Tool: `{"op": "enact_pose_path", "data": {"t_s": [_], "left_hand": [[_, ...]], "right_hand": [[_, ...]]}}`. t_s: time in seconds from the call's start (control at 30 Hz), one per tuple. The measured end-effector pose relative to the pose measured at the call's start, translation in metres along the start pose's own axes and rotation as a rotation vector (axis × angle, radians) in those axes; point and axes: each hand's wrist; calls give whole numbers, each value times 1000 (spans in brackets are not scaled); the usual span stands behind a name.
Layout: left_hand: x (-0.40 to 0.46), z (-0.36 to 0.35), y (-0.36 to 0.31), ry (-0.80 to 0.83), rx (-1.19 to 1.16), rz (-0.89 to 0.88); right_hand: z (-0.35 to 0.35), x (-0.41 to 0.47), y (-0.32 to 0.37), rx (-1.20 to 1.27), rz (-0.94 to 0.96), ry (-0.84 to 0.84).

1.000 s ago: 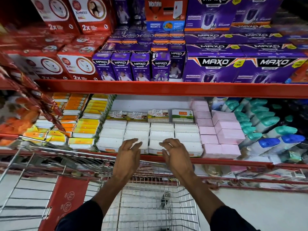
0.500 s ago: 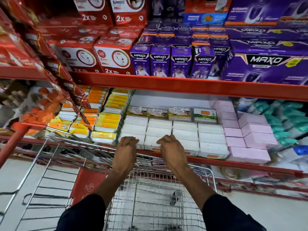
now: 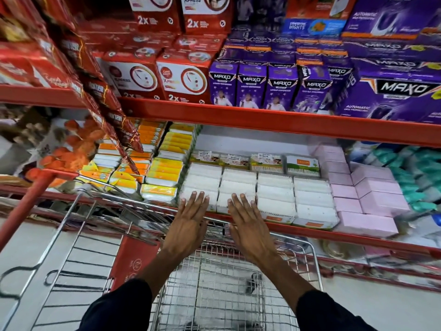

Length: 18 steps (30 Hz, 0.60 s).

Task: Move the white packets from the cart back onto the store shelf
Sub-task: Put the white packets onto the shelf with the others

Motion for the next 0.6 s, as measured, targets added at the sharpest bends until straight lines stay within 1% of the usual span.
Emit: {"op": "enact_pose_path", "data": {"t_s": [0.1, 0.2, 0.27, 0.33, 0.43, 0.6], "left_hand": [[-2, -1, 0, 47, 48, 1], [0, 0, -9, 37, 60, 22], [2, -1, -20, 35, 54, -2], [4, -2, -36, 22, 50, -49], [12, -6, -68, 35, 38, -122], [29, -17, -114, 109, 95, -225]], "right_hand": [[1, 0, 0, -21, 8, 9], [5, -3, -3, -28, 20, -2], [12, -10, -9, -25, -3, -21], [19, -20, -19, -14, -48, -58], [30, -44, -48, 9, -174, -115], [40, -76, -92, -21, -329, -159]]}}
Point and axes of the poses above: each hand's wrist, its own x-axis towards the middle knuckle, its own z-axis out of the back of the hand, y = z × x, and after that the axes turned 3 degrees about x, right-handed
